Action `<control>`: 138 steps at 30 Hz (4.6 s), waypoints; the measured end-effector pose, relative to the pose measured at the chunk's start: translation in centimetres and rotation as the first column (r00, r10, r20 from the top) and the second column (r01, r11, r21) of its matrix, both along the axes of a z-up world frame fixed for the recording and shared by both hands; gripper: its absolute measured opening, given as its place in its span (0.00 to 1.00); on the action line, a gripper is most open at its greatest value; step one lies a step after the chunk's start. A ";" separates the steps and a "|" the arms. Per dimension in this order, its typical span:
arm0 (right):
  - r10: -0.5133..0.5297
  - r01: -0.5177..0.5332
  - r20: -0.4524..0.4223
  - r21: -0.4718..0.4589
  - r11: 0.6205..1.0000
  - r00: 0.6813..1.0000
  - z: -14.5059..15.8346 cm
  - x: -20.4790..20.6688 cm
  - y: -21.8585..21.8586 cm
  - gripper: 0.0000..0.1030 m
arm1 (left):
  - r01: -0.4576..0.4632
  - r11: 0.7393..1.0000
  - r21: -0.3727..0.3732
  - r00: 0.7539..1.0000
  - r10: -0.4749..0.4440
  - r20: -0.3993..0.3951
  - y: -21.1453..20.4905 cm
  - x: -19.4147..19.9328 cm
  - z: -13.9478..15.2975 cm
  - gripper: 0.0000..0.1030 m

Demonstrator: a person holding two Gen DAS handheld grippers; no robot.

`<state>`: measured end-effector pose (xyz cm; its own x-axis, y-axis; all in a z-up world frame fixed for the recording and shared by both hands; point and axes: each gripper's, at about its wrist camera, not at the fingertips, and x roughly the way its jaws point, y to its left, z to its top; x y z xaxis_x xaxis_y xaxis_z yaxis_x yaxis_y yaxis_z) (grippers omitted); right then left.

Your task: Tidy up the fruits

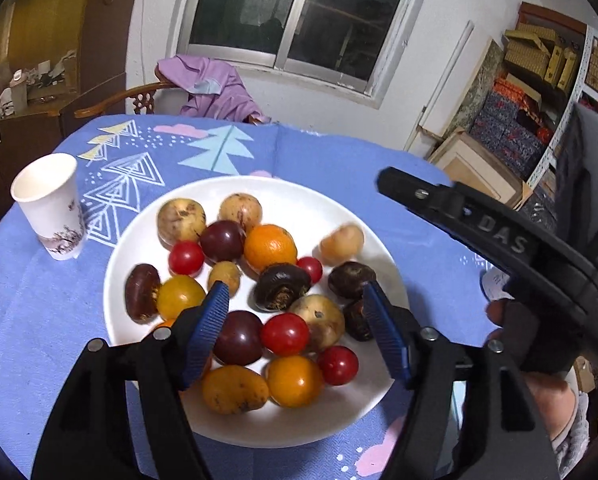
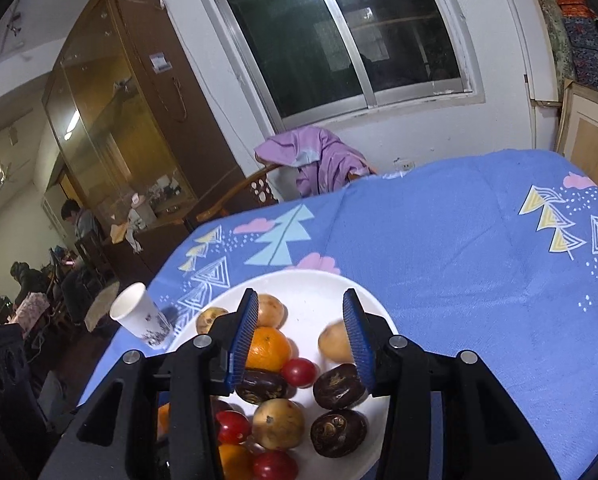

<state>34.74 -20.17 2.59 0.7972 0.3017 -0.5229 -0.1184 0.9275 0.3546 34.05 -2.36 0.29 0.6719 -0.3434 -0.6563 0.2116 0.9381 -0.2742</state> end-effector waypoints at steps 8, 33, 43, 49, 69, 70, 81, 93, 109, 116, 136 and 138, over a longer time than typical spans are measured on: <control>0.002 -0.004 0.060 0.041 0.999 0.998 2.6 -2.5 0.0 0.44 | -0.113 0.993 0.030 0.992 0.111 0.057 3.1 -1.5 1.8 0.66; -0.042 0.022 -0.114 -0.175 0.984 0.993 -5.5 -19.8 0.6 0.76 | -0.160 0.950 0.267 0.984 0.133 0.114 4.1 -17.0 -4.7 0.93; -0.022 -0.017 -0.177 -0.217 0.976 0.984 -7.1 -19.5 2.2 0.79 | -0.181 0.951 0.249 0.983 0.177 0.039 4.5 -15.3 -5.3 0.93; -0.010 -0.034 -0.197 -0.219 0.975 0.980 -7.5 -19.5 2.5 0.79 | -0.158 0.948 0.276 0.987 0.145 0.066 3.5 -15.6 -5.1 0.94; -0.070 -0.003 -0.288 -0.247 0.969 0.955 -8.7 -23.6 4.0 0.97 | -0.060 0.949 0.311 0.984 0.108 -0.139 2.7 -18.7 -8.2 0.96; -0.083 0.005 -0.293 -0.260 0.966 0.953 -8.7 -23.8 3.9 0.97 | -0.062 0.947 0.315 0.984 0.110 -0.139 2.6 -18.9 -8.2 0.96; -0.082 -0.001 -0.296 -0.273 0.962 0.952 -8.8 -23.8 3.9 0.97 | -0.062 0.951 0.303 0.983 0.111 -0.147 2.9 -19.2 -8.1 0.96; -0.083 -0.001 -0.296 -0.273 0.962 0.952 -8.8 -23.8 3.9 0.97 | -0.062 0.951 0.303 0.983 0.111 -0.147 2.9 -19.2 -8.1 0.96; -0.082 -0.001 -0.295 -0.273 0.962 0.952 -8.8 -23.8 4.0 0.97 | -0.062 0.951 0.303 0.983 0.111 -0.147 2.9 -19.2 -8.1 0.96; -0.082 -0.001 -0.295 -0.273 0.962 0.952 -8.8 -23.8 3.9 0.97 | -0.062 0.951 0.303 0.983 0.111 -0.146 3.0 -19.2 -8.1 0.96; -0.083 -0.001 -0.294 -0.273 0.962 0.952 -8.8 -23.8 3.7 0.97 | -0.062 0.953 0.298 0.983 0.110 -0.146 3.1 -19.3 -8.1 0.96; -0.083 -0.001 -0.294 -0.272 0.962 0.952 -8.8 -23.9 3.7 0.97 | -0.062 0.953 0.298 0.983 0.109 -0.146 3.1 -19.3 -8.1 0.96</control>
